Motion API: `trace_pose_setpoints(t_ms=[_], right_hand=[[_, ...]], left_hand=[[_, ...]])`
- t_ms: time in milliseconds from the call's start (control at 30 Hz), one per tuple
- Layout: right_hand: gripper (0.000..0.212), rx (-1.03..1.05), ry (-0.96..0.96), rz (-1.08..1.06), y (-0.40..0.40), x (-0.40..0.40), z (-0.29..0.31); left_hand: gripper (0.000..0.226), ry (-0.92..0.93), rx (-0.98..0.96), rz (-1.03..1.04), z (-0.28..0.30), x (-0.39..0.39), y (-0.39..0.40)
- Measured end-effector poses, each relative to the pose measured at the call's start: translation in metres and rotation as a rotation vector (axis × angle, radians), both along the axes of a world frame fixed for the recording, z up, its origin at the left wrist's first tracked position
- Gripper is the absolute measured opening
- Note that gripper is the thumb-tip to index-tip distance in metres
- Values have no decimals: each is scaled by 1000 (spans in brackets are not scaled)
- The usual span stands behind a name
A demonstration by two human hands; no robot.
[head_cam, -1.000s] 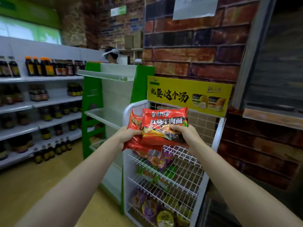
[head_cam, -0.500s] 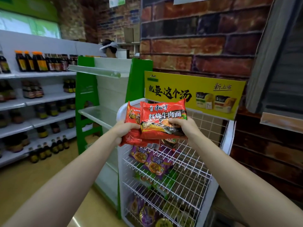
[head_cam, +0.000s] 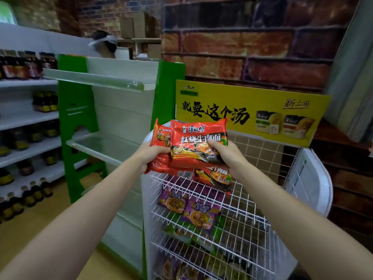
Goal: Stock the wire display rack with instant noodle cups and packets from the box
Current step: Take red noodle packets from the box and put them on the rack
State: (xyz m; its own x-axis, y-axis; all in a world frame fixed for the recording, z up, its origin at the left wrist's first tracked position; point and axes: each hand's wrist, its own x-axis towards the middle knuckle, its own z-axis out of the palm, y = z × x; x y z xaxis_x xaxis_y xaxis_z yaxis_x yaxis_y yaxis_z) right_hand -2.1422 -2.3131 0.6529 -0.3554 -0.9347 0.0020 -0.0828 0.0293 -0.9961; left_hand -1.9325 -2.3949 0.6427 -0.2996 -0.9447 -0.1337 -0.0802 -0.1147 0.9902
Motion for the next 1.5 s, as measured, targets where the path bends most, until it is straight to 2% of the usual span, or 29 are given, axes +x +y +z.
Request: trace_pose_setpoints(t_ms=[67, 100, 333, 367, 467, 500, 600, 633, 700, 733, 867, 967, 1067, 1167, 1367, 1500], right_hand=[[27, -11, 2, -42, -11, 6, -2], [34, -9, 7, -67, -16, 7, -6], [117, 106, 20, -195, -50, -16, -52], [114, 119, 25, -204, -51, -19, -53], [57, 114, 22, -242, -61, -28, -55], [51, 113, 20, -240, -66, -34, -60], [77, 79, -21, -243, -74, -44, -73], [75, 67, -41, -251, -78, -49, -79], [48, 38, -84, -262, -80, -52, -88], [43, 40, -96, -272, -80, -54, -94], [47, 37, -141, -313, -86, -62, -118], [62, 46, -171, -369, -92, -59, -139], [73, 83, -150, -416, -96, -52, -162], [74, 167, -109, -460, -102, -49, -182], [64, 218, -99, -547, -115, -53, -199], [64, 253, -13, -639, -121, -52, -204]], left_hand=[[35, 15, 1, -32, -4, 1, -24], [35, 17, 9, -54, -9, -1, -34], [22, 16, 92, -186, -47, -29, -81], [21, 13, 106, -194, -51, -34, -85], [26, 16, 130, -209, -61, -47, -100], [31, 18, 136, -209, -64, -50, -105], [40, -19, 139, -216, -67, -60, -116], [41, -33, 134, -220, -68, -63, -119], [38, -37, 118, -216, -72, -67, -124], [37, -42, 115, -210, -75, -67, -126], [42, -90, 169, -195, -88, -66, -140], [43, -110, 225, -177, -103, -67, -149], [49, -134, 242, -180, -121, -69, -160], [55, -183, 240, -169, -140, -72, -170], [55, -261, 66, -203, -153, -79, -196], [47, -222, -17, -207, -160, -85, -206]])
